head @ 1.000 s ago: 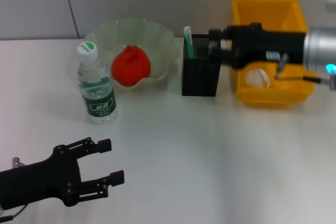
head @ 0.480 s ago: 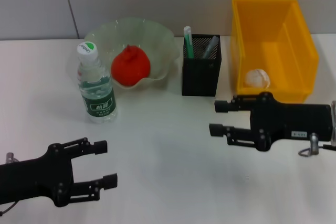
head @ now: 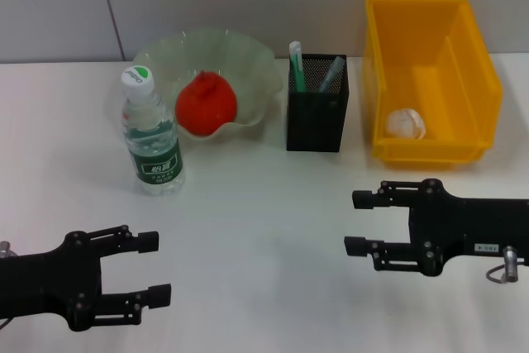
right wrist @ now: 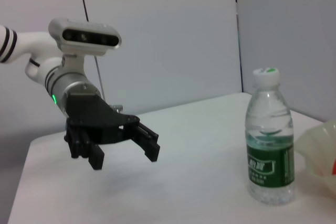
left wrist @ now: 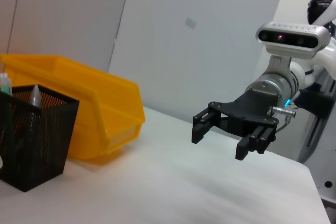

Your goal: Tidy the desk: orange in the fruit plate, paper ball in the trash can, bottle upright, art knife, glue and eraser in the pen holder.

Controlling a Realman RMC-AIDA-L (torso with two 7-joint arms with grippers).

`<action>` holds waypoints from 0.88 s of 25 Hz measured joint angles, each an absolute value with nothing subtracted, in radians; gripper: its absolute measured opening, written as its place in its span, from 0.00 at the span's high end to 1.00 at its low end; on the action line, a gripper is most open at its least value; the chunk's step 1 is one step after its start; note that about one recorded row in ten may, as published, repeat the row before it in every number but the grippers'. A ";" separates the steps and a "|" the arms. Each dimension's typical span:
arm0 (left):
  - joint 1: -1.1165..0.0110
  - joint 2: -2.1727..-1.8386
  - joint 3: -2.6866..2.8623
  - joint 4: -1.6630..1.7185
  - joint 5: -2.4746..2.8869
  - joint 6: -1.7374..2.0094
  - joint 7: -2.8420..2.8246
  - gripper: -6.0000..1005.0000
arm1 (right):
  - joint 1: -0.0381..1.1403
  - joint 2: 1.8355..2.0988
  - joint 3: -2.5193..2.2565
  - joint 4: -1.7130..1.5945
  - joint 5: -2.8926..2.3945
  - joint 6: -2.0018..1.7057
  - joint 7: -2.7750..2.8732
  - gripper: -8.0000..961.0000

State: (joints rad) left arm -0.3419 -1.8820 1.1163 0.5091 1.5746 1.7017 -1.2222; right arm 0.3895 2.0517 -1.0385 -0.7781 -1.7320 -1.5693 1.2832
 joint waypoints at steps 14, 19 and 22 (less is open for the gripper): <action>-0.362 -1.885 1.082 0.571 1.650 1.718 -1.309 0.18 | 0.379 2.059 -1.035 -0.760 -1.737 -1.556 1.264 0.20; -0.363 -1.885 1.074 0.571 1.651 1.719 -1.311 0.18 | 0.376 2.065 -1.025 -0.753 -1.736 -1.555 1.249 0.20; -0.363 -1.886 1.068 0.571 1.658 1.719 -1.311 0.18 | 0.378 2.065 -1.020 -0.745 -1.735 -1.554 1.246 0.20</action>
